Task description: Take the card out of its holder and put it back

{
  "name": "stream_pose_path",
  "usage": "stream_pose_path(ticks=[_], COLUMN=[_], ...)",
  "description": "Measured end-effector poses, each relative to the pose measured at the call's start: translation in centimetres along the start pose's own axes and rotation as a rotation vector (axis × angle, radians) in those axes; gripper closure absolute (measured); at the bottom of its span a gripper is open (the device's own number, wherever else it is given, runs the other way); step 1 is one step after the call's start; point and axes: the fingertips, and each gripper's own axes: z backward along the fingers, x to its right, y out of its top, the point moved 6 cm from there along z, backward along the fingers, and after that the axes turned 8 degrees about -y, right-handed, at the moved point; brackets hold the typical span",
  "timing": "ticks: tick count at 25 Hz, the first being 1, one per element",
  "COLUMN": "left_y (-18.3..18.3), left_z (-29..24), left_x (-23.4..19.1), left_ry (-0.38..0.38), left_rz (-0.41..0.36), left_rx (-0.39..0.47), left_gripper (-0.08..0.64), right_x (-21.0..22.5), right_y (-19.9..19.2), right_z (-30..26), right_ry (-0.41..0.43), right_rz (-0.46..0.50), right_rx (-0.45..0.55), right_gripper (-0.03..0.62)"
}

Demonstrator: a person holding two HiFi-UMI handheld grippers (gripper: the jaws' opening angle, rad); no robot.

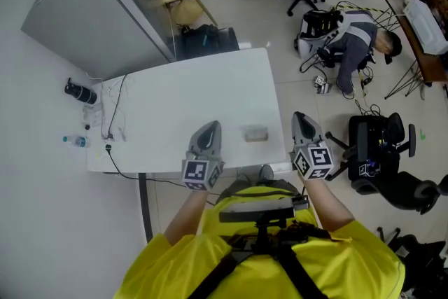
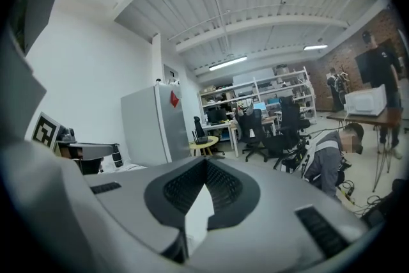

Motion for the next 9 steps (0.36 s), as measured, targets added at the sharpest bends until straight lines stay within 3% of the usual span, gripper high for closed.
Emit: stream_pose_path(ticks=[9], left_y=[-0.9], left_z=[0.8], left_x=[-0.8], left_ry=[0.005], left_rz=[0.017], left_rx=[-0.009], left_gripper=[0.509], right_x=[-1.0], right_y=[-1.3], right_z=[0.5], right_ry=[-0.012], right_rz=[-0.006], right_rx=[-0.014], right_gripper=[0.588])
